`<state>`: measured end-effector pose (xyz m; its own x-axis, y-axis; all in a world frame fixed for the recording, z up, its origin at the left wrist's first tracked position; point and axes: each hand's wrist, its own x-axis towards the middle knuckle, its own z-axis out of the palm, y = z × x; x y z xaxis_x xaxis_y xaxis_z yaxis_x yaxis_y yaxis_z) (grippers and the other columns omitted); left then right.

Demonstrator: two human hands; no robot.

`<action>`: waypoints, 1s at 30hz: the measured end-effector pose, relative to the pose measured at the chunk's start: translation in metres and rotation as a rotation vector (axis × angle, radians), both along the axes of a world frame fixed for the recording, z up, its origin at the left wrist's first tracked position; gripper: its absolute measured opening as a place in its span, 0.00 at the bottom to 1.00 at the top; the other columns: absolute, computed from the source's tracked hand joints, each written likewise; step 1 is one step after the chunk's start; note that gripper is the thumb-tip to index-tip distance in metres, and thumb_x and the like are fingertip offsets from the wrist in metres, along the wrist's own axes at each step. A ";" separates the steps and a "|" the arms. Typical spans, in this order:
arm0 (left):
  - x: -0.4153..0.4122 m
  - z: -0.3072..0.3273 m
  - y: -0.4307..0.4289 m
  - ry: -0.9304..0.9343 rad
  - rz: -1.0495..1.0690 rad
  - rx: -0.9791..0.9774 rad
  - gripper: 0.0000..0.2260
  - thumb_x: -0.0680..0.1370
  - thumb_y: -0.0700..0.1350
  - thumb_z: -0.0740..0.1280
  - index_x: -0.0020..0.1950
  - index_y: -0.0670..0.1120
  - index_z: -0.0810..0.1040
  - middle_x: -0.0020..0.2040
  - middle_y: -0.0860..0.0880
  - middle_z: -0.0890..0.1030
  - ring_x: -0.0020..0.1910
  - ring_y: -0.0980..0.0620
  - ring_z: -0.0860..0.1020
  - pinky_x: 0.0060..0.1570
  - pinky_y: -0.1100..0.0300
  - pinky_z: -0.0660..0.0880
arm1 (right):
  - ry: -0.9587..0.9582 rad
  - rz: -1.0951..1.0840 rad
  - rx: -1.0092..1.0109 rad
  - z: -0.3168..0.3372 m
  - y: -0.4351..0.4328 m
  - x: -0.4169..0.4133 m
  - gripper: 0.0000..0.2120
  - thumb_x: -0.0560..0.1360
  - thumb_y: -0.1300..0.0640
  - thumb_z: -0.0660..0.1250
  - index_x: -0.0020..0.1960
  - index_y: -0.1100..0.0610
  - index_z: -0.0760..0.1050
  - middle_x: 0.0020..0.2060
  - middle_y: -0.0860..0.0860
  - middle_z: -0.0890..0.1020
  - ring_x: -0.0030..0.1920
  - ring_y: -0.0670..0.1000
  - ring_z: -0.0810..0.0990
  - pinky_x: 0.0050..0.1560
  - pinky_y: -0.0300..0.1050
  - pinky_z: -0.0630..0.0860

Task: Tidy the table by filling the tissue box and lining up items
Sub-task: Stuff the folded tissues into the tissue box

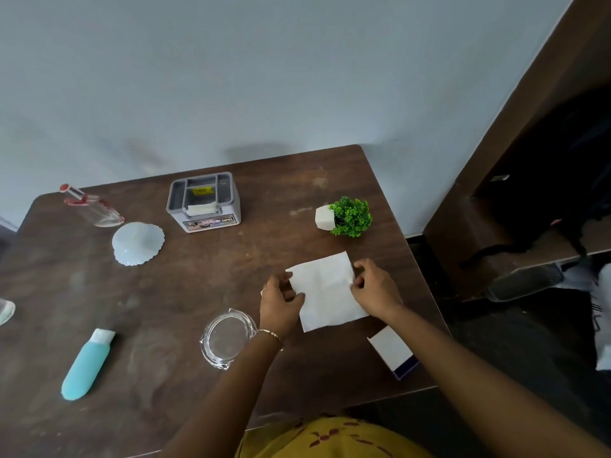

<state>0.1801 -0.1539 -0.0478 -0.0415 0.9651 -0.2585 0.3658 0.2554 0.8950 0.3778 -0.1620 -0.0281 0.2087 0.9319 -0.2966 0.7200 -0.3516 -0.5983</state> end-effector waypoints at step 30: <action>-0.005 -0.004 0.003 -0.469 0.244 -0.315 0.34 0.68 0.57 0.72 0.65 0.38 0.66 0.59 0.35 0.77 0.49 0.40 0.81 0.29 0.61 0.76 | 0.464 0.118 0.098 0.016 -0.013 -0.067 0.14 0.70 0.67 0.67 0.51 0.54 0.68 0.42 0.48 0.76 0.41 0.46 0.77 0.43 0.40 0.76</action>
<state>0.1755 -0.1507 -0.0523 -0.0641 0.8163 -0.5740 -0.1510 0.5606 0.8142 0.3103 -0.1746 -0.0125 -0.0336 0.9694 -0.2430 0.4007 -0.2096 -0.8919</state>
